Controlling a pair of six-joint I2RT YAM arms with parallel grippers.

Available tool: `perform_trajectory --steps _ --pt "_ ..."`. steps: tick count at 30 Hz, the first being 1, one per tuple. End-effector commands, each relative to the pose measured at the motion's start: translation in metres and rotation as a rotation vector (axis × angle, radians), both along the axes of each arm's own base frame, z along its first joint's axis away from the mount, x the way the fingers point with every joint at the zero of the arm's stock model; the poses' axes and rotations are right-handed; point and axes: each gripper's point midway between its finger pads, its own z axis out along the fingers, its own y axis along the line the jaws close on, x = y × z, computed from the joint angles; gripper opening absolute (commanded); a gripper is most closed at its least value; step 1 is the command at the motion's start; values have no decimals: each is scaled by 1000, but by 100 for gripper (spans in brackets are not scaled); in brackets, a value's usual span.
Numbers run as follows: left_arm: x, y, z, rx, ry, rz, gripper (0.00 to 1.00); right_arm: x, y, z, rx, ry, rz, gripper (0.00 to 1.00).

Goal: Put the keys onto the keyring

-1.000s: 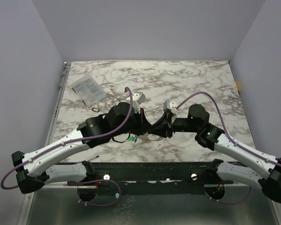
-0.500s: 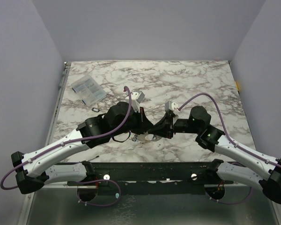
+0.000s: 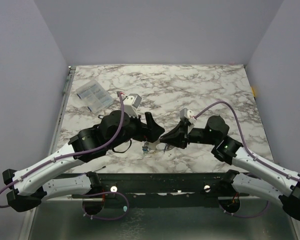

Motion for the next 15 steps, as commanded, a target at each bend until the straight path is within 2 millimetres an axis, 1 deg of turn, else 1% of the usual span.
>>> perform_trajectory --steps 1,3,5,8,11,13,15 --pt "25 44 1 95 -74 213 94 12 -9 11 -19 39 -115 1" --pt "35 66 -8 183 -102 307 98 16 -13 12 -43 81 -161 1" --pt "42 80 -17 278 -121 358 99 17 -16 16 -53 110 -186 1" --pt "51 92 -33 416 -141 391 99 20 -22 18 -49 136 -239 1" --pt "62 97 -48 509 -131 388 99 24 -30 21 -23 143 -295 1" --pt "76 107 -63 558 -89 406 99 25 -35 21 -18 136 -320 1" --pt "92 123 -83 584 -15 433 99 28 -39 21 -21 132 -350 1"
